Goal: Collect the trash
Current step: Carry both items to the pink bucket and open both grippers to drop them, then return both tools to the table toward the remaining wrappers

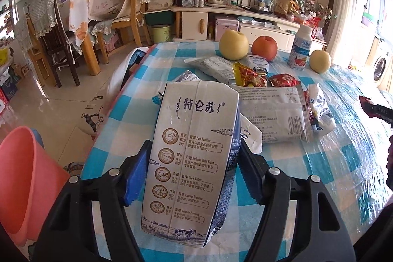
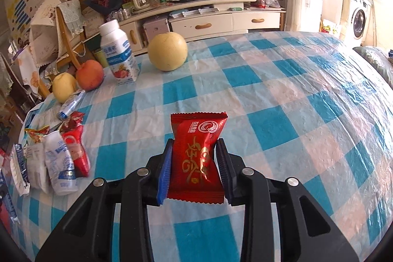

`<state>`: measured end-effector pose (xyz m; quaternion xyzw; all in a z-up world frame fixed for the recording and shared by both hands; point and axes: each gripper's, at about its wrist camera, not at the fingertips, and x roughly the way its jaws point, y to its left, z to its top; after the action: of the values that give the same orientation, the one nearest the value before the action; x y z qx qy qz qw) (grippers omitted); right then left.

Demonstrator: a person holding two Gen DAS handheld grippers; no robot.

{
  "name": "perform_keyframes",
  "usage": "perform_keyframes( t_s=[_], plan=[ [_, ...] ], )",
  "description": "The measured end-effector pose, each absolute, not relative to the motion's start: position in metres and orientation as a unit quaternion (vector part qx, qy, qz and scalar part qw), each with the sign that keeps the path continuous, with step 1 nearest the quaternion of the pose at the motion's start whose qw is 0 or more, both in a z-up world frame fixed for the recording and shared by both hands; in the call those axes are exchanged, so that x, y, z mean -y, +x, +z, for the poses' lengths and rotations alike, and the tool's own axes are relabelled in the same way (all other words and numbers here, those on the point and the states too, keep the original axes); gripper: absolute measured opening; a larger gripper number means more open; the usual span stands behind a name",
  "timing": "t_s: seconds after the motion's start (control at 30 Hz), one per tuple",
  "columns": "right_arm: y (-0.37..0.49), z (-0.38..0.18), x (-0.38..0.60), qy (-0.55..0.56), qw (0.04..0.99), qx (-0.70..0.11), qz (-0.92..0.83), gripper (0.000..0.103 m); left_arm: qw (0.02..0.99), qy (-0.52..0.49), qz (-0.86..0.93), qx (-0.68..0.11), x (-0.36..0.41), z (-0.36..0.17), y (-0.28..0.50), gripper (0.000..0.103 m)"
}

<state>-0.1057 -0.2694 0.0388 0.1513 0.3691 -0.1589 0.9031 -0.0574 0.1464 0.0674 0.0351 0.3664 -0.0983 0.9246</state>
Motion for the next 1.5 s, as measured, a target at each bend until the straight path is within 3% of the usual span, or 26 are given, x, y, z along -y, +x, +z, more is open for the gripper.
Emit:
perform_keyframes(
  t_s=[0.37,0.7,0.93,1.23,1.3,1.37,1.43,1.5],
  plan=[
    [-0.106,0.073,0.143,0.115,0.927,-0.355,-0.024,0.036,0.952,-0.035,-0.013,-0.305,-0.211,0.101,-0.073,0.068],
    [-0.081,0.124,-0.061,0.047,0.919,-0.344,0.187,0.036,0.952,-0.158,0.101,-0.242,-0.324,0.129,-0.1,0.067],
    [-0.06,0.137,-0.211,-0.003,0.88,-0.349,0.32,0.036,0.932,-0.172,0.181,-0.262,-0.406,0.121,-0.107,0.067],
    [-0.035,0.101,-0.331,-0.039,0.836,-0.394,0.38,0.039,0.911,-0.185,0.211,-0.303,-0.479,0.079,-0.113,0.067],
    [-0.032,0.095,-0.338,-0.024,0.829,-0.405,0.384,0.057,0.909,-0.187,0.214,-0.304,-0.486,0.072,-0.115,0.073],
    [-0.034,0.093,-0.337,-0.009,0.832,-0.406,0.378,0.069,0.909,-0.193,0.213,-0.301,-0.494,0.068,-0.119,0.078],
    [-0.036,0.094,-0.331,0.006,0.836,-0.405,0.369,0.075,0.911,-0.194,0.207,-0.299,-0.497,0.066,-0.122,0.082],
    [-0.042,0.096,-0.316,0.019,0.845,-0.402,0.352,0.089,0.915,-0.182,0.206,-0.294,-0.491,0.065,-0.124,0.083]
  ],
)
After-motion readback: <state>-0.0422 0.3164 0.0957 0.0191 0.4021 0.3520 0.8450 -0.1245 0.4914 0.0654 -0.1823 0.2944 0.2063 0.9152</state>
